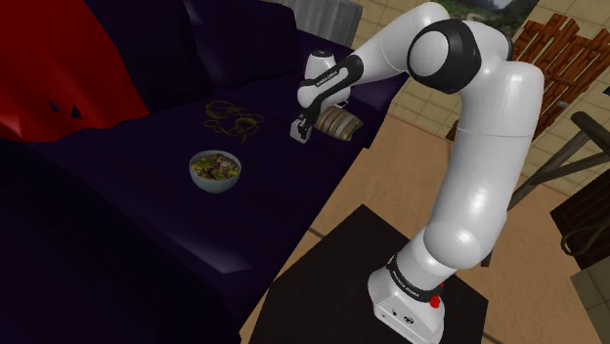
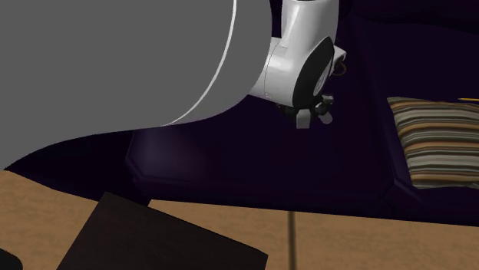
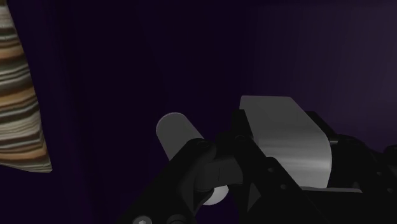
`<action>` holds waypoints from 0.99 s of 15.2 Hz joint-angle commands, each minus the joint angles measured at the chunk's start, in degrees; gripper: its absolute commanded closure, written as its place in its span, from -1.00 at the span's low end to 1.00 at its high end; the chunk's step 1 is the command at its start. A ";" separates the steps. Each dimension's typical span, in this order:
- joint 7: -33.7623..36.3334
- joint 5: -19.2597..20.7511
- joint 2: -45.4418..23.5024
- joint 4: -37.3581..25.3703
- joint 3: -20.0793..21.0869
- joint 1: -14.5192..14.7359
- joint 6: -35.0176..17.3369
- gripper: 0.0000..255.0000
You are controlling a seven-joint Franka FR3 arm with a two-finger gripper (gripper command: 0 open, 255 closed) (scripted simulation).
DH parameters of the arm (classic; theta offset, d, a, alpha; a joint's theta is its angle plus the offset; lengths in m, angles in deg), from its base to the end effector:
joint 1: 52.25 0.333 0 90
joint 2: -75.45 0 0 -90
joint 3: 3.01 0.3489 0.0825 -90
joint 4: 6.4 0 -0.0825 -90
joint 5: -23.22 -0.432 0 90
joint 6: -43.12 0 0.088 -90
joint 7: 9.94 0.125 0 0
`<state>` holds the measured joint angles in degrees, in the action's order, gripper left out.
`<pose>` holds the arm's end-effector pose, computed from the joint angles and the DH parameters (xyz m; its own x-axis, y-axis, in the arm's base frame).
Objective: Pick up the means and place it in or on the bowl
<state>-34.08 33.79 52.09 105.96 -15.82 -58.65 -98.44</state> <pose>0.6395 -0.2186 0.2602 0.9697 0.2440 -0.0073 0.2390 -0.9428 0.2325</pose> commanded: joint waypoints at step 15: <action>13.21 2.89 4.39 0.11 2.83 9.78 6.90 1.00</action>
<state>-22.72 36.33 56.11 106.00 -13.41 -50.14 -92.20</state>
